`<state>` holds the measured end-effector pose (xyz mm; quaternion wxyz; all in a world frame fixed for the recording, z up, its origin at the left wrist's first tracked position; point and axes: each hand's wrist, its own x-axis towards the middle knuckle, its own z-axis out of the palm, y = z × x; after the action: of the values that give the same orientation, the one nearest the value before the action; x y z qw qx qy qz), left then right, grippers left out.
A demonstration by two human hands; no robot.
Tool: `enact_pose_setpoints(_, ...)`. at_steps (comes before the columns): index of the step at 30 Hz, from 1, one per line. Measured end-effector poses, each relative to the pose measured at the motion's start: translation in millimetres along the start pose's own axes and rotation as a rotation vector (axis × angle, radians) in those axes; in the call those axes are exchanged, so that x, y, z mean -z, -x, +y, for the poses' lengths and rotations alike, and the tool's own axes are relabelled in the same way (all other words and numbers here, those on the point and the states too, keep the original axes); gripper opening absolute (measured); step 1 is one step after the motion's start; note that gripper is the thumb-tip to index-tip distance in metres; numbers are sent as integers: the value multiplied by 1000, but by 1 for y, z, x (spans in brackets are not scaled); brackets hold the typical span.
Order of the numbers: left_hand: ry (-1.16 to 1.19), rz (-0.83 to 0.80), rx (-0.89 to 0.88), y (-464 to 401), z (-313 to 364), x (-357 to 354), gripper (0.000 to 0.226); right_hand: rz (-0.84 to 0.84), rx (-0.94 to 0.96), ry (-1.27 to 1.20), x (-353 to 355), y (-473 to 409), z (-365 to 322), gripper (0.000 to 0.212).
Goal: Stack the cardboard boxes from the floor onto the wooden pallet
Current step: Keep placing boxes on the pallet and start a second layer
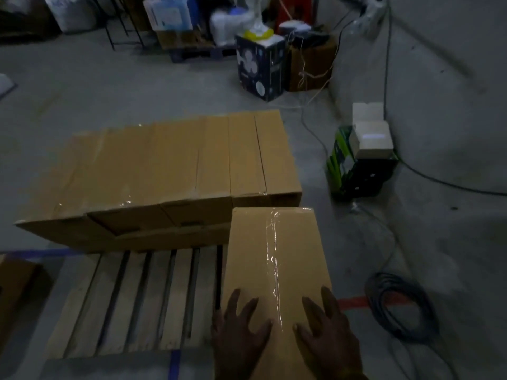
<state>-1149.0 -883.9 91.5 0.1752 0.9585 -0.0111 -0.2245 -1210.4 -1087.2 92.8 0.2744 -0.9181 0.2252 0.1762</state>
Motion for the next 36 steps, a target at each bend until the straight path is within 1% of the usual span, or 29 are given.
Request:
enact_pose_setpoints(3, -16, 12, 9, -41, -19, -69, 74, -15, 2, 10, -52, -45, 34, 79)
enact_pose_setpoints(6, -22, 95, -2, -71, -40, -132, 71, 21, 32, 23, -101, -84, 63, 83)
enact_pose_setpoints(9, -25, 132, 7, -95, -56, -178, 70, 27, 72, 24, -136, -115, 84, 75)
enact_pose_setpoints(12, -24, 194, -29, -113, -64, -206, 69, 46, 94, 27, -158, -137, 99, 71)
enact_pose_setpoints(16, -14, 238, -61, -131, -71, -225, 70, 32, 89, 23, -177, -154, 109, 73)
enact_pose_setpoints(24, 0, 300, -76, -151, -76, -236, 67, 145, 153, -8, -200, -176, 118, 73)
enact_pose_setpoints(28, 4, 346, -97, -150, -91, -249, 64, 119, 141, -2, -219, -174, 123, 74)
enact_pose_setpoints(34, -2, 339, -92, -163, -107, -252, 63, 161, 171, -13, -239, -187, 120, 73)
enact_pose_setpoints(36, -22, 293, -69, -171, -105, -253, 67, 181, 182, -3, -242, -195, 122, 72)
